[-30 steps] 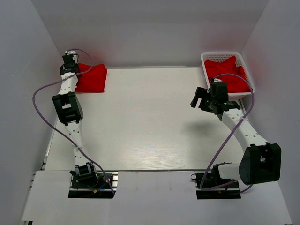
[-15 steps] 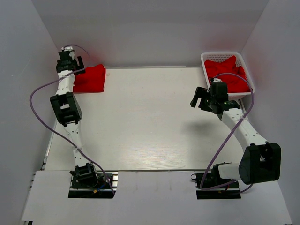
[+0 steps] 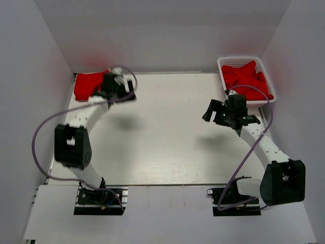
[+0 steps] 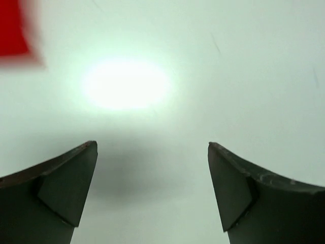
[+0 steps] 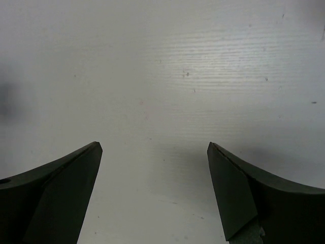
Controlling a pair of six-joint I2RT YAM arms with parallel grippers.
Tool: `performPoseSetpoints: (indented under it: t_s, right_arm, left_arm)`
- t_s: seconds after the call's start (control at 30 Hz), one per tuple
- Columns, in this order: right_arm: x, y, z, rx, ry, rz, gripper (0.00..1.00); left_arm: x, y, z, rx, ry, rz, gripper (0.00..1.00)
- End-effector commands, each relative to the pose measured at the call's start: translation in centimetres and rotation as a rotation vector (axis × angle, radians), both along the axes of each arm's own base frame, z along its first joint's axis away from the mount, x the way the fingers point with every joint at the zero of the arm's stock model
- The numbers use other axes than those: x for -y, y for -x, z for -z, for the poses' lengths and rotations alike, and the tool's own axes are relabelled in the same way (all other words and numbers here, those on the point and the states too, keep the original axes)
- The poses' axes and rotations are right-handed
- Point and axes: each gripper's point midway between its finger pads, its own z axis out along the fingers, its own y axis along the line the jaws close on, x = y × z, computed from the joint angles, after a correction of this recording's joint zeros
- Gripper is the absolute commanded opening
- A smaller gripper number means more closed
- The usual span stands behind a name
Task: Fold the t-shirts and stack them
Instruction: Put the neatly folded tshirt into the corner of the board with the left arm
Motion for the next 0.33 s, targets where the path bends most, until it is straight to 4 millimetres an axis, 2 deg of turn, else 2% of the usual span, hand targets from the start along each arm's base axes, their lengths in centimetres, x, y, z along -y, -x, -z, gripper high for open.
performPoseSetpoints:
  t_s: [0.0, 0.03, 0.07, 0.1, 0.13, 0.17, 0.2, 0.27, 0.3]
  right_arm:
    - [-1.1, 1.4, -1.0, 0.038, -0.065, -0.05, 0.9]
    - [-0.9, 2.1, 0.0, 0.02, -0.057, -0.051, 0.9]
    - [-0.8, 2.8, 0.9, 0.005, -0.056, -0.052, 0.9]
    - [-0.6, 3.2, -0.1, 0.045, -0.061, -0.048, 0.9]
    - [-0.4, 3.5, 0.1, 0.053, -0.06, -0.04, 0.9]
    - [-0.2, 4.8, 1.9, 0.019, -0.052, -0.041, 0.9]
    - [-0.3, 5.3, 1.0, 0.061, -0.062, -0.052, 0.9]
    - [0.0, 6.5, 2.7, 0.039, -0.057, -0.046, 0.9]
    - [0.1, 6.7, 1.8, 0.077, -0.063, -0.043, 0.9]
  left_arm:
    - [5.3, 8.4, 1.8, -0.043, 0.097, 0.059, 1.0]
    - [6.1, 10.5, 0.7, -0.027, 0.117, 0.068, 1.0]
    - [7.5, 13.4, 2.8, -0.086, 0.107, 0.108, 1.0]
    - [7.8, 14.6, 2.9, -0.093, 0.105, 0.118, 1.0]
    - [7.5, 15.8, 3.2, -0.119, 0.082, 0.106, 1.0]
    - [7.9, 16.6, 2.0, -0.094, 0.084, 0.112, 1.0]
    - [7.6, 16.6, 1.0, -0.067, 0.067, 0.094, 1.0]
    - [7.4, 16.8, -0.8, -0.032, 0.056, 0.085, 1.0]
    - [7.3, 17.2, -1.6, -0.01, 0.051, 0.079, 1.0]
